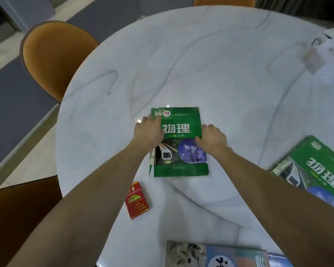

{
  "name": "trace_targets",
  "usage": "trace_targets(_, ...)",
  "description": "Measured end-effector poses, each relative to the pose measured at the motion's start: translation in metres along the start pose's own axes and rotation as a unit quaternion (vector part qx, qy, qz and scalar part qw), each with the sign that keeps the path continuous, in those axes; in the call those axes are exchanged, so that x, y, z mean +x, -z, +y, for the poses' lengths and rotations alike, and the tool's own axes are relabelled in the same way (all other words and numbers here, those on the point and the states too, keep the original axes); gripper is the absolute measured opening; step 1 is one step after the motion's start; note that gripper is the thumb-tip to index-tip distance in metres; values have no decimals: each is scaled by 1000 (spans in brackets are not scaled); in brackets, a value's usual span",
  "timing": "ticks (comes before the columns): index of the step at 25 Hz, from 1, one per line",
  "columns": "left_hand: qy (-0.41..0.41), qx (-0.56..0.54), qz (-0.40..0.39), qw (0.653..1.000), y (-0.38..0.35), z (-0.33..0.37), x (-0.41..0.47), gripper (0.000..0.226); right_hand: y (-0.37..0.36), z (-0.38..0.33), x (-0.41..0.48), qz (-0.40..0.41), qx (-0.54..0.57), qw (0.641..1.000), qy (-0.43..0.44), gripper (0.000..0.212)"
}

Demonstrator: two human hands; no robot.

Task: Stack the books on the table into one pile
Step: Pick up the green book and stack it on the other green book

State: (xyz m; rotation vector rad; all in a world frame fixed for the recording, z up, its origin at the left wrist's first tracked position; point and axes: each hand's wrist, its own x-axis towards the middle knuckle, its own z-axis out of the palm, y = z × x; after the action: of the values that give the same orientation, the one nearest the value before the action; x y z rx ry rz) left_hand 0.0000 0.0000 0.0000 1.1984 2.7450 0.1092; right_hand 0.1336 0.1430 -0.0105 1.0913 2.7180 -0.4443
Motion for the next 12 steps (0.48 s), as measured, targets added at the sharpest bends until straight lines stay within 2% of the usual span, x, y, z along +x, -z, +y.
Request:
trace_targets(4,71,-93,-22,993,-14,-1,0,31,-10,-1,4,-24,90,993,-79,43)
trace_targets(7,141,-195,-30,970,-22,3,1,34,-16,-4,9,-32,160,978,-129,43)
trace_targets(10,231,-303,-26,924,-24,1,9,22,-15,-5,13,-32,207,963,-171,41)
trace_targets(11,260,-344,-32,902,-24,-1,11,12,-16,-4,14,-33,220,958,-182,41)
trace_targets(12,289,-385,-33,876,-25,-4,12,14,-17,-4,14,-34,234,952,-193,42)
